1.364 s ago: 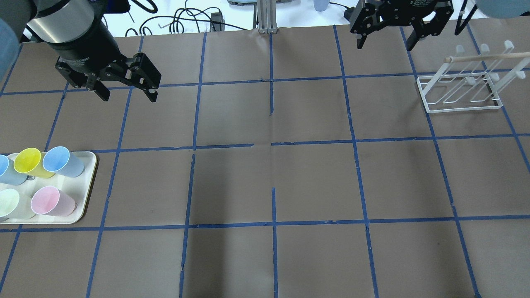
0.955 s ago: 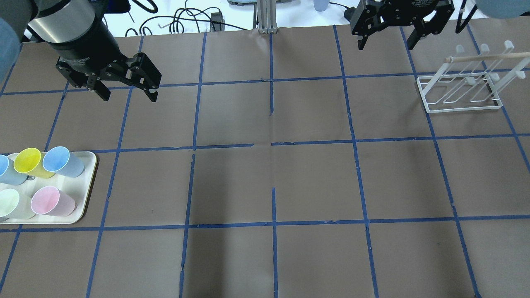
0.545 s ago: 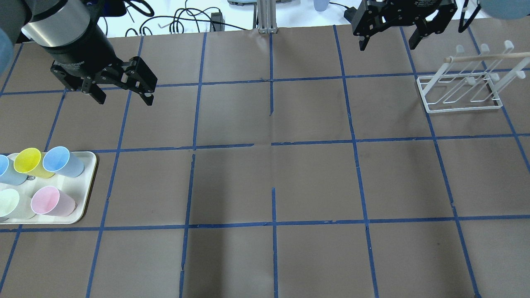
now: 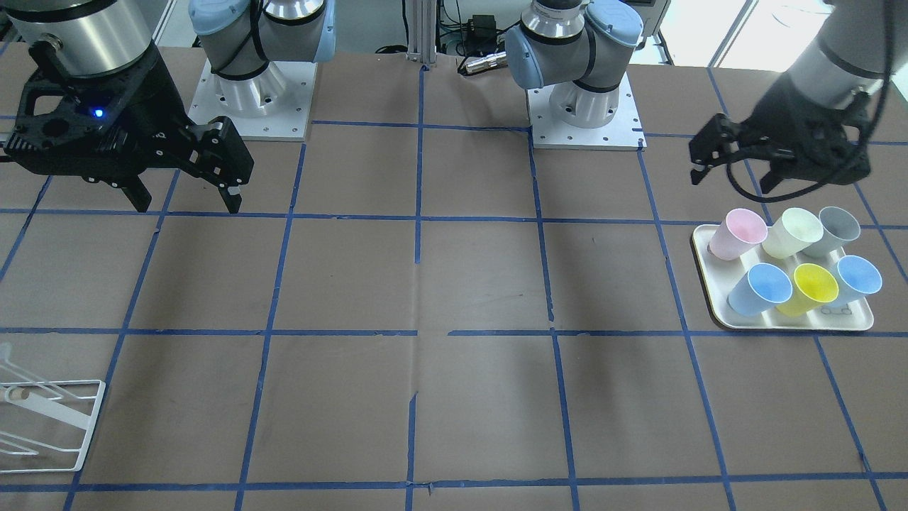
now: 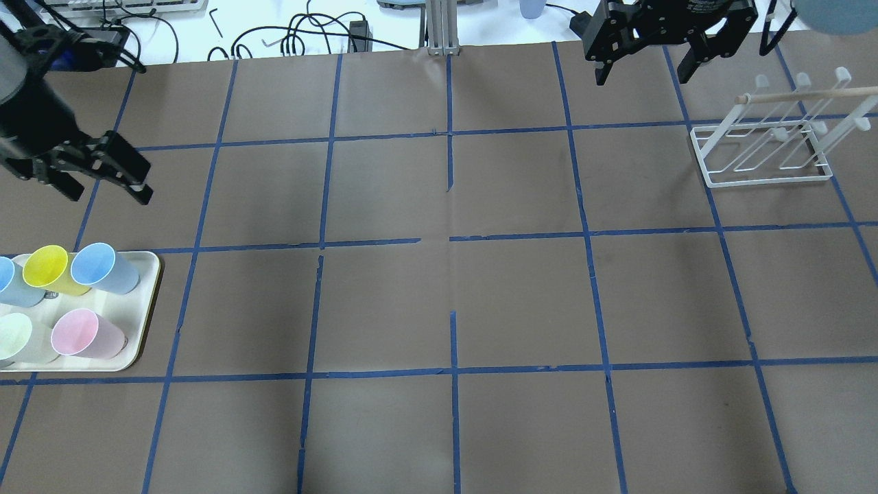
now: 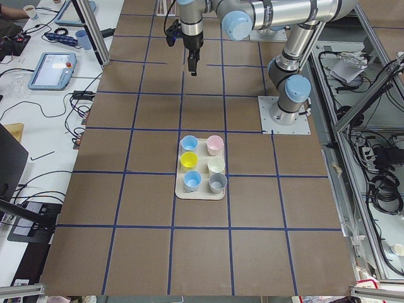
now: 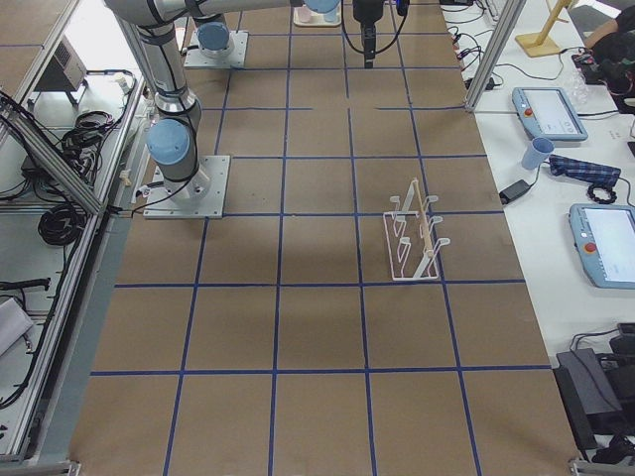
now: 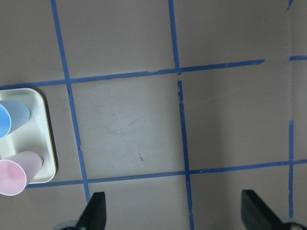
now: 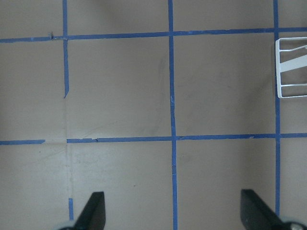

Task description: Transfer IKEA cup to right arm and place on rack

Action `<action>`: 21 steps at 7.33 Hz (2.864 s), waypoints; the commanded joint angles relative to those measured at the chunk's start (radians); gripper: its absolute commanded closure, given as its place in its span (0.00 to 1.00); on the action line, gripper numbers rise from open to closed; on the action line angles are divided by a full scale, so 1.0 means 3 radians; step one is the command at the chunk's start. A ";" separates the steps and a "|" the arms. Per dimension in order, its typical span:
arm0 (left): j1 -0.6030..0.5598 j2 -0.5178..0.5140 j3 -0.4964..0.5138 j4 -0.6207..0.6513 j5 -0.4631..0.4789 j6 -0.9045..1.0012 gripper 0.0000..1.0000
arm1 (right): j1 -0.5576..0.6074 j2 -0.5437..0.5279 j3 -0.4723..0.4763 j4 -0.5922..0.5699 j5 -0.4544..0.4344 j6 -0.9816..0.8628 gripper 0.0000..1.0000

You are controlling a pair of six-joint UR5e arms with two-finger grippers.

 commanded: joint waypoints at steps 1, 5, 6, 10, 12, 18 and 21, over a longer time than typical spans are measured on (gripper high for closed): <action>0.0807 -0.0218 -0.0198 0.0428 -0.0075 0.1153 0.00 | 0.0000 0.0000 0.0000 -0.0003 0.0002 0.0002 0.00; 0.1785 -0.0827 -0.0163 0.1172 -0.0126 0.2182 0.00 | 0.0000 -0.0005 0.0000 -0.0003 0.0002 0.0007 0.00; 0.1863 -0.0995 -0.0158 0.1355 -0.0126 0.2228 0.00 | 0.0000 -0.0005 0.0000 0.0002 0.0002 0.0007 0.00; 0.2257 -0.1221 -0.0280 0.1648 -0.0106 0.2827 0.00 | -0.0005 0.0000 0.0000 0.0002 0.0002 0.0017 0.00; 0.2273 -0.1334 -0.0280 0.1653 -0.0096 0.2827 0.00 | -0.0005 -0.0005 0.0000 0.0002 0.0002 0.0017 0.00; 0.2283 -0.1585 -0.0306 0.1674 0.0052 0.2786 0.00 | 0.0000 -0.0005 0.0000 0.0002 0.0002 0.0022 0.00; 0.2273 -0.1615 -0.0326 0.1720 0.0129 0.2811 0.67 | 0.0000 -0.0005 0.0005 -0.0003 0.0002 0.0037 0.00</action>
